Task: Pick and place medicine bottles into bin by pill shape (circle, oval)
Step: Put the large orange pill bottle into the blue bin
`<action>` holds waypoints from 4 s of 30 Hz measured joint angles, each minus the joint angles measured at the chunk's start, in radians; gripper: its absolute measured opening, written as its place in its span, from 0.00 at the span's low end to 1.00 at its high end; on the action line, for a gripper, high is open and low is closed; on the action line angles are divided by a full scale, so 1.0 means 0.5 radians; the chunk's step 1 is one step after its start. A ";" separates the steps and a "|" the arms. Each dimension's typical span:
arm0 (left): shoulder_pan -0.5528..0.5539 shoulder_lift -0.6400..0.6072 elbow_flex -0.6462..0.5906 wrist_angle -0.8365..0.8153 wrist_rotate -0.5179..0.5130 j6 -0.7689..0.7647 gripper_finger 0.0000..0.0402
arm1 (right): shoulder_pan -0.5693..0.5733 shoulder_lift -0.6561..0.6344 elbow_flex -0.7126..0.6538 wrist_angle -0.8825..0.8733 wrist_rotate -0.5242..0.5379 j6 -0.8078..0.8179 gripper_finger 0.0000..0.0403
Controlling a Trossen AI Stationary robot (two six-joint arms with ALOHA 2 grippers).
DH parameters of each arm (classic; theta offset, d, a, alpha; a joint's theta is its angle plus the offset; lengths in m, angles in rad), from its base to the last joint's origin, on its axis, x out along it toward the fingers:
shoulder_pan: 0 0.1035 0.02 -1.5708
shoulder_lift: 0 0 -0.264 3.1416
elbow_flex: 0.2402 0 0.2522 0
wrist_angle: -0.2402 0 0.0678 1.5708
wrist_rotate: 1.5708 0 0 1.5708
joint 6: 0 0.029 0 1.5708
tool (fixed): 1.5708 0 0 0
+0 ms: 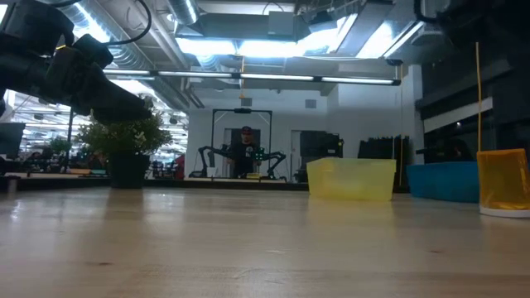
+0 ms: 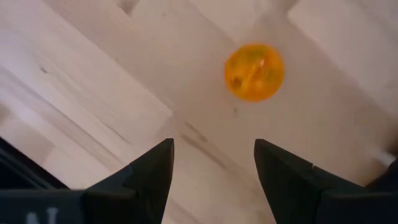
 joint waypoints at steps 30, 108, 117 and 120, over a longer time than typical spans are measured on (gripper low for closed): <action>0.000 0.001 0.000 0.001 0.000 0.000 0.63 | -0.058 0.488 0.000 -0.381 0.188 0.622 0.56; 0.000 0.000 0.000 0.001 0.000 0.000 0.63 | -0.179 0.473 0.124 0.451 0.379 -0.159 0.56; 0.000 0.001 0.000 0.000 -0.001 0.000 0.63 | -0.195 0.500 0.124 0.481 0.368 -0.168 0.56; 0.000 0.001 0.000 0.000 -0.001 0.000 0.63 | -0.201 0.551 0.127 0.474 0.316 -0.181 0.56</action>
